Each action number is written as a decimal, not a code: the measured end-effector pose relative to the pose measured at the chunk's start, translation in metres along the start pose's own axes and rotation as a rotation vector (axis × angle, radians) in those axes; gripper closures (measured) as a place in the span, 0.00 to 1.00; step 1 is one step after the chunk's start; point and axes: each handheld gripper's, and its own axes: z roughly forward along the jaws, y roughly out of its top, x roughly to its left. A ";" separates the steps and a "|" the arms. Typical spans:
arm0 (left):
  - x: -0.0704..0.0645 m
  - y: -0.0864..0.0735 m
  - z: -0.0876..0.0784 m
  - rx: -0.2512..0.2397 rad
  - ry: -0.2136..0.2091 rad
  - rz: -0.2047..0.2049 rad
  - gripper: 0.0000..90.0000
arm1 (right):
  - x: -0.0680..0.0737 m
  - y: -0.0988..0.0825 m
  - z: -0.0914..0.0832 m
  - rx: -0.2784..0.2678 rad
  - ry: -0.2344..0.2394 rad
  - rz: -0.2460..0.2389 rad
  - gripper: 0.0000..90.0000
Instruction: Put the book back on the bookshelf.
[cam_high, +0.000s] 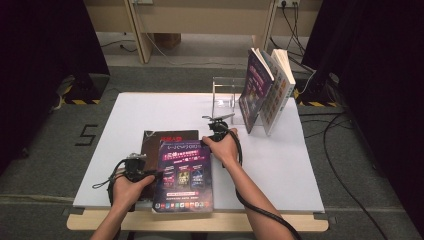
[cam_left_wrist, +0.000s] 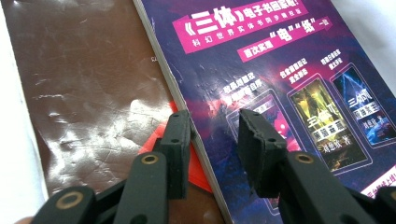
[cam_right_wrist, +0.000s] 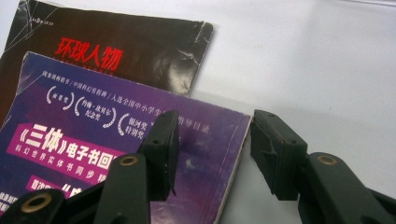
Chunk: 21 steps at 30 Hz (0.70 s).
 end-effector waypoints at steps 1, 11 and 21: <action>0.000 0.000 0.000 -0.001 0.001 -0.001 0.71 | 0.000 0.000 0.001 0.007 0.000 -0.001 0.57; -0.001 0.000 0.000 -0.002 0.007 0.002 0.71 | 0.001 0.002 0.004 -0.004 0.003 0.012 0.57; -0.003 0.000 0.001 -0.003 0.017 -0.001 0.71 | -0.004 -0.004 0.003 -0.042 0.034 0.057 0.60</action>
